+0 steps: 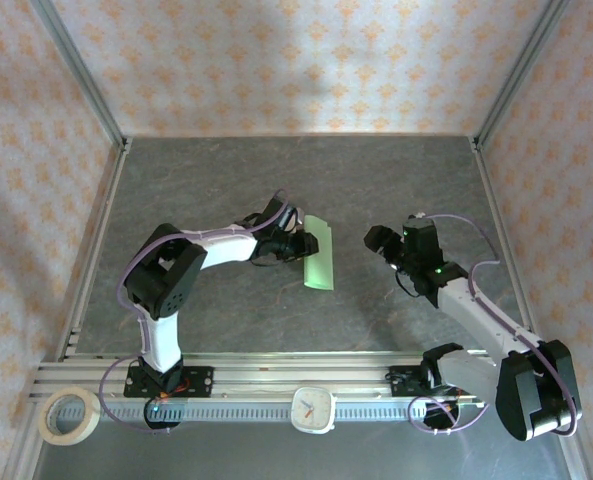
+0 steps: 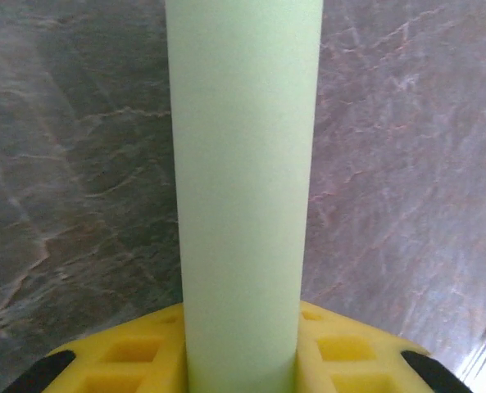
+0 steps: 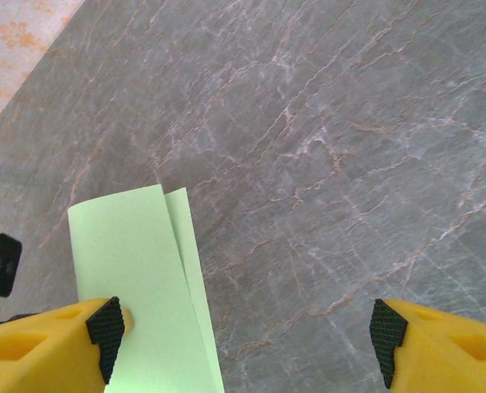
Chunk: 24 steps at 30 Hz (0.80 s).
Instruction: Fold a paper plane with a square sheet of paper (pick it up from the middle)
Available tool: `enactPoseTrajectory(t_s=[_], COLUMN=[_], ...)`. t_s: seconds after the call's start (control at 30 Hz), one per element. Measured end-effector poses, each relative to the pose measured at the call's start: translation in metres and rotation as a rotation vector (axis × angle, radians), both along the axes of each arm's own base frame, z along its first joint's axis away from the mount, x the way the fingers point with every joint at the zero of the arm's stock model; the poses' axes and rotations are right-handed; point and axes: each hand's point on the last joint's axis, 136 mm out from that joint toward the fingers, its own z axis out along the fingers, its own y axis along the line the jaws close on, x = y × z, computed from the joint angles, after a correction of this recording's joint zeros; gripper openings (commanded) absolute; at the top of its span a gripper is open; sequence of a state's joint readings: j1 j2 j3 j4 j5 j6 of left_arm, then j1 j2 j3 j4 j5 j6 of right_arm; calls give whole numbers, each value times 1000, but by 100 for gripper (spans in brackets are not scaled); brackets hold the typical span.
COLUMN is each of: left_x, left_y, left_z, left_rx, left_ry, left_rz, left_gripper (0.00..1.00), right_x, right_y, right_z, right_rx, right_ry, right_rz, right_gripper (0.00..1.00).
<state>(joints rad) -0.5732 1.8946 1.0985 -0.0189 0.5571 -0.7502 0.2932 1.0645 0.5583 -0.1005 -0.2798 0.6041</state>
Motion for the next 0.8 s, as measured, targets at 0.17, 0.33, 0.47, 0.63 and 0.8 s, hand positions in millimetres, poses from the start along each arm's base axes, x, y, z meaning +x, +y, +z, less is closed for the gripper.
enactPoseTrajectory(t_s=[0.17, 0.33, 0.47, 0.63, 0.8], left_x=[2, 1, 6, 7, 9], left_y=[9, 20, 27, 31, 31], left_z=[-11, -20, -21, -20, -19], left_rx=[65, 134, 177, 200, 210], left_ry=[-2, 2, -17, -29, -46], left_rz=[0, 1, 3, -14, -28], left_gripper=[32, 32, 36, 44, 51], right_x=[1, 3, 6, 17, 21], right_y=[15, 31, 47, 61, 69], right_z=[-12, -37, -46, -42, -44], right_rx=[45, 125, 193, 247, 300], right_ry=[44, 137, 190, 187, 189], right_rz=[61, 134, 199, 248, 261], right_gripper=[76, 69, 61, 51, 39])
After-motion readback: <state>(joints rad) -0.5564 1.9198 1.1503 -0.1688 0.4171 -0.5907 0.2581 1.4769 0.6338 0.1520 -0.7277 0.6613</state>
